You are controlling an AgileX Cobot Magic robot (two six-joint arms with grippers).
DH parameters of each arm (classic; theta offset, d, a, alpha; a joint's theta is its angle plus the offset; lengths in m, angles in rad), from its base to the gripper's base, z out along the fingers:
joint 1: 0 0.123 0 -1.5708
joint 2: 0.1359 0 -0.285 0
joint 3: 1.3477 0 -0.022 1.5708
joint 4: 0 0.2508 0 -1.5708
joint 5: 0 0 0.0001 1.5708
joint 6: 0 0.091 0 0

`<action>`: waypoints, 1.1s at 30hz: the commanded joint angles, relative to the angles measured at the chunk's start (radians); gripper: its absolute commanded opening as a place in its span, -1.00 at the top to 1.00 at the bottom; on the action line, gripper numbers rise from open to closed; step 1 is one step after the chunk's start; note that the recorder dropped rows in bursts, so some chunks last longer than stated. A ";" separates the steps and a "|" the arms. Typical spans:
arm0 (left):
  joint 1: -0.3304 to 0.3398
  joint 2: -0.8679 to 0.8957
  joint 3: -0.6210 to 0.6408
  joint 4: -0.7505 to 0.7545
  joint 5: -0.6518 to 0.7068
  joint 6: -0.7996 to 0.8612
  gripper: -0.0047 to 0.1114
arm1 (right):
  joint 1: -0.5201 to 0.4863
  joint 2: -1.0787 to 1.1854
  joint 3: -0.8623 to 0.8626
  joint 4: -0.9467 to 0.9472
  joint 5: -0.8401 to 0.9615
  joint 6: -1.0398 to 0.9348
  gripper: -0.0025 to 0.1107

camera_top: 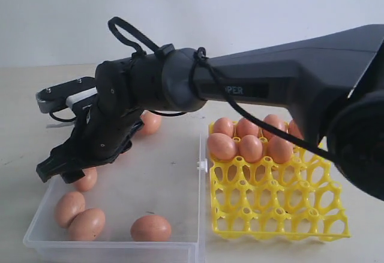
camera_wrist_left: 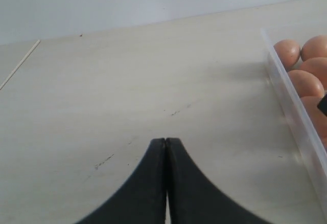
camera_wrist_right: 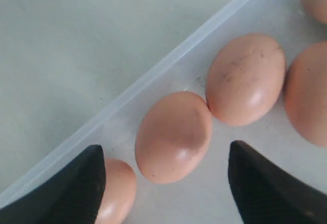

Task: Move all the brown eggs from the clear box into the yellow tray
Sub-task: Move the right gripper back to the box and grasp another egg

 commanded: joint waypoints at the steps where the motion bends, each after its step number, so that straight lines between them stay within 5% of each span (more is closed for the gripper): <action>1: -0.006 -0.006 -0.004 -0.002 -0.009 -0.005 0.92 | 0.001 0.035 -0.017 -0.007 -0.009 0.004 -0.19; 11: -0.006 -0.006 -0.004 -0.002 -0.009 -0.005 0.92 | 0.001 0.078 -0.017 0.000 -0.087 0.009 0.02; 13: -0.006 -0.006 -0.004 -0.002 -0.009 -0.005 0.92 | 0.001 0.078 -0.017 0.000 -0.080 0.009 0.20; 17: -0.006 -0.006 -0.004 -0.002 -0.009 -0.005 0.92 | 0.001 0.078 -0.017 0.000 -0.066 0.007 0.97; 20: -0.006 -0.006 -0.004 -0.002 -0.009 -0.005 0.92 | 0.001 0.069 -0.009 0.000 -0.075 0.001 0.96; 30: -0.006 -0.006 -0.004 -0.002 -0.009 -0.005 0.92 | -0.007 -0.350 0.672 0.006 -0.967 -0.241 0.96; 33: -0.006 -0.006 -0.004 -0.002 -0.009 -0.005 0.92 | -0.033 -0.486 0.868 0.052 -1.117 -0.340 0.96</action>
